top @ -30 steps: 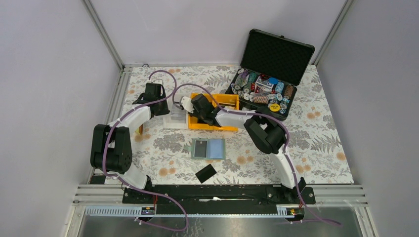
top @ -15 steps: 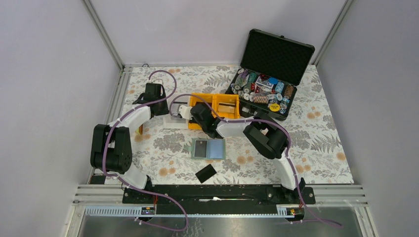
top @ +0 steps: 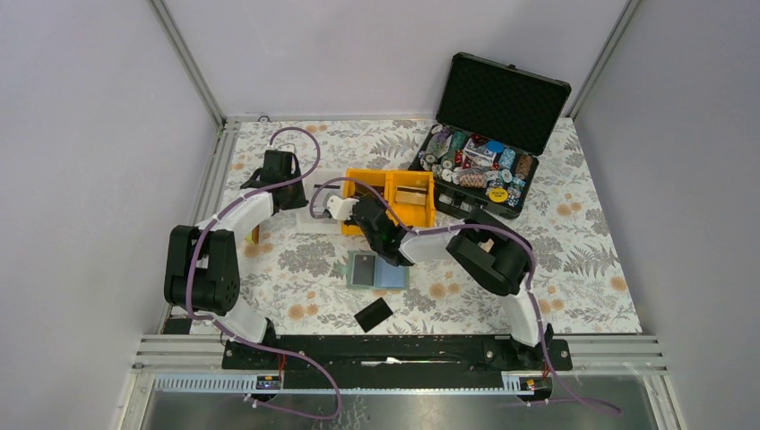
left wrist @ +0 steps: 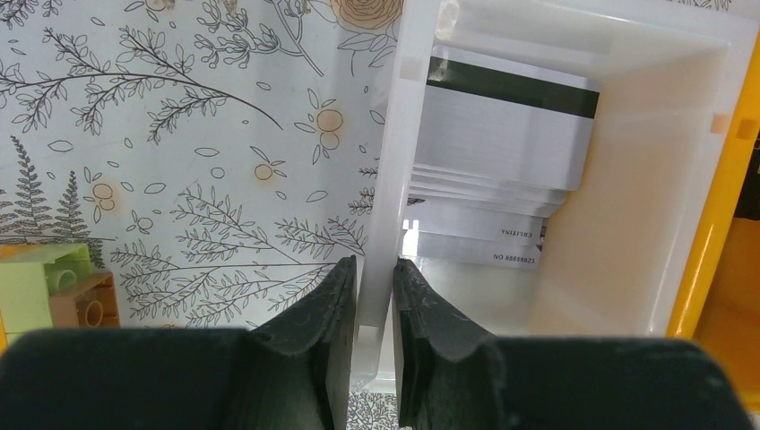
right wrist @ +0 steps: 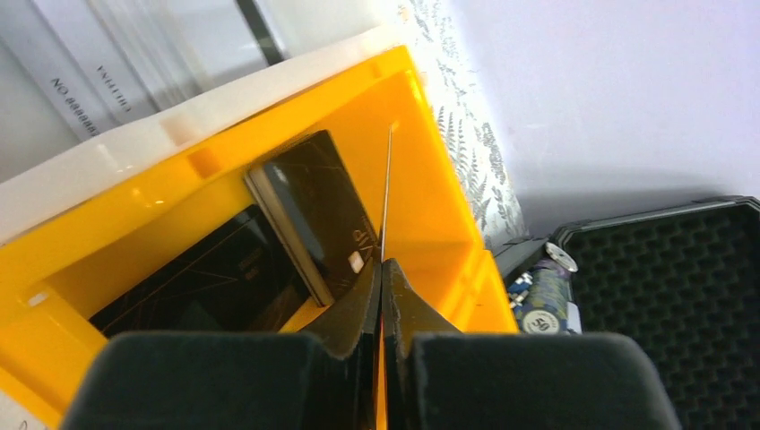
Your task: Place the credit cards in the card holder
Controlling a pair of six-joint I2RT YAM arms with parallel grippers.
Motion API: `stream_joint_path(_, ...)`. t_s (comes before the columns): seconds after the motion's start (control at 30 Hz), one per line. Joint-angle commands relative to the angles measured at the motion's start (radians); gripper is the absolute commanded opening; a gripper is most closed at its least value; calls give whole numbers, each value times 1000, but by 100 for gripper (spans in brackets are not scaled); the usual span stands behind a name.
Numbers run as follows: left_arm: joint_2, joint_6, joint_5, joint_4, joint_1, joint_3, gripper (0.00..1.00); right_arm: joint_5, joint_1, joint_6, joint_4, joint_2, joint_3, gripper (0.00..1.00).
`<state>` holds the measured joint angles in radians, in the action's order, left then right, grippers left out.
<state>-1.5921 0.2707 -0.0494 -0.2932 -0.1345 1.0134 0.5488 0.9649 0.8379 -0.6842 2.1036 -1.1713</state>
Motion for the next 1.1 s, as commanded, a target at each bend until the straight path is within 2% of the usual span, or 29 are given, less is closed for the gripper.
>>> stream_joint_path(0.0,11,30,-28,15,7,55,0,44,-9,-91,32,-159,3,0)
stream_joint_path(0.17,26,30,-36,13,7,53,1,-38,-9,-265,197,-284,15,0)
stream_joint_path(0.27,34,30,-36,13,7,55,12,-96,-12,-366,278,-356,36,0)
stream_joint_path(0.37,44,36,-36,13,7,56,29,-169,-19,-467,340,-433,69,0)
stream_joint_path(0.47,63,41,-43,19,8,49,40,-266,-40,-572,381,-508,105,0)
stream_joint_path(0.53,81,46,-49,27,7,39,53,-329,-55,-619,394,-553,130,0)
stream_joint_path(0.73,170,70,-61,51,7,3,84,-591,-170,-797,423,-652,176,0)
stream_joint_path(0.83,258,97,-55,58,6,-20,88,-703,-219,-881,435,-695,200,0)
stream_joint_path(0.9,331,122,2,92,1,-58,89,-754,-240,-938,436,-730,223,0)
stream_joint_path(1.07,522,216,289,241,-53,-211,89,-857,-266,-1115,431,-848,308,0)
